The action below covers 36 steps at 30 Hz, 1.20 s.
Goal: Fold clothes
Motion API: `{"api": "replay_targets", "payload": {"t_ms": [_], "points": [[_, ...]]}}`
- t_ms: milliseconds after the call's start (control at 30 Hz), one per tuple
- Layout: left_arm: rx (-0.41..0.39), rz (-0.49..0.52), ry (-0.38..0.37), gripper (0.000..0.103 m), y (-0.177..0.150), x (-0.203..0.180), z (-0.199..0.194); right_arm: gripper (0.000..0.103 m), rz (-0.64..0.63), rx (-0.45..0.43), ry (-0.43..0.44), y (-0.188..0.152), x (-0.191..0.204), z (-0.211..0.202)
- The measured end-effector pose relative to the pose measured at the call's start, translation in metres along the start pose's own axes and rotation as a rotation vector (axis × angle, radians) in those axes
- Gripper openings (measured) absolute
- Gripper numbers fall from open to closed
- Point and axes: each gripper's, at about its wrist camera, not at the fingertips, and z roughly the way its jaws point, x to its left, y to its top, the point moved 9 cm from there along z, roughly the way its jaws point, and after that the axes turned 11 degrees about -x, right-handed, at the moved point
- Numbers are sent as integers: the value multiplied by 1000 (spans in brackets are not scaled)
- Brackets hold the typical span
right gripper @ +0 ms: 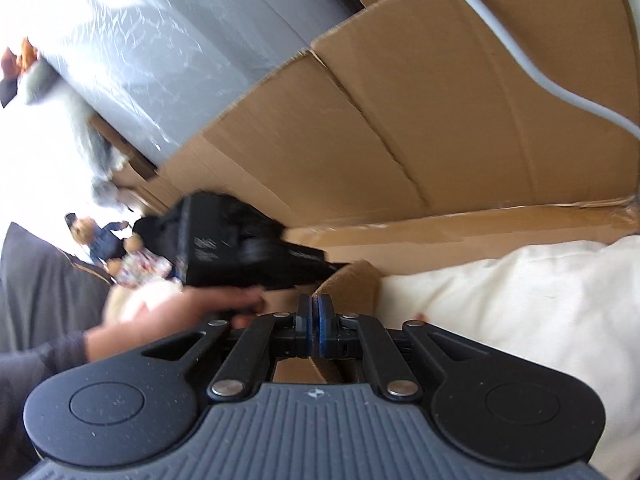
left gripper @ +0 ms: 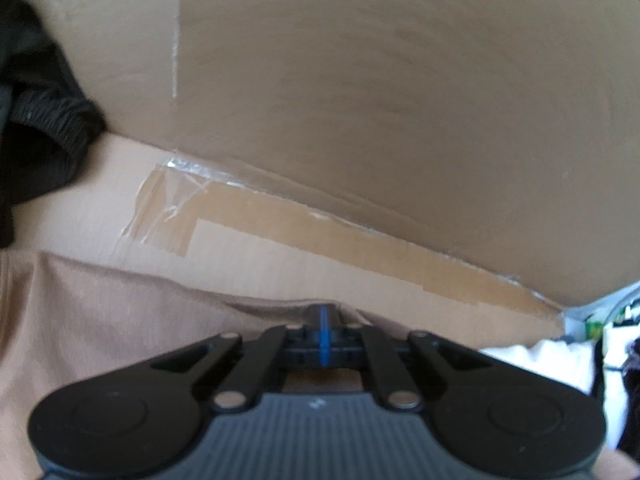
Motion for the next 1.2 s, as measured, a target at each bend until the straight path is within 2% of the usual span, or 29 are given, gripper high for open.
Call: {"api": "replay_targets", "payload": {"t_ms": [133,333,500,733,967,1067,1167,1200], "points": [[5,-48,-2,2,-1,3,-3,2,13,-5,21,8,16,4],[3,-159,-88,6,-4,15,-25,2,3,-3,32,6,30,8],[-44,-182,-122,8,4,37,-63,2,-3,1,28,3,38,11],[-94,-215,-128,9,11,76,-110,2,-11,6,31,-5,58,22],[-119,-271,-153,10,-5,115,-142,2,-77,59,33,-34,91,51],[-124,-283,-157,12,-11,129,-148,3,-124,91,8,-54,101,67],[-127,-289,-152,14,-18,140,-153,9,-167,146,-23,-75,108,79],[-127,-287,-150,17,-19,142,-153,18,-176,162,-23,-80,110,81]]}}
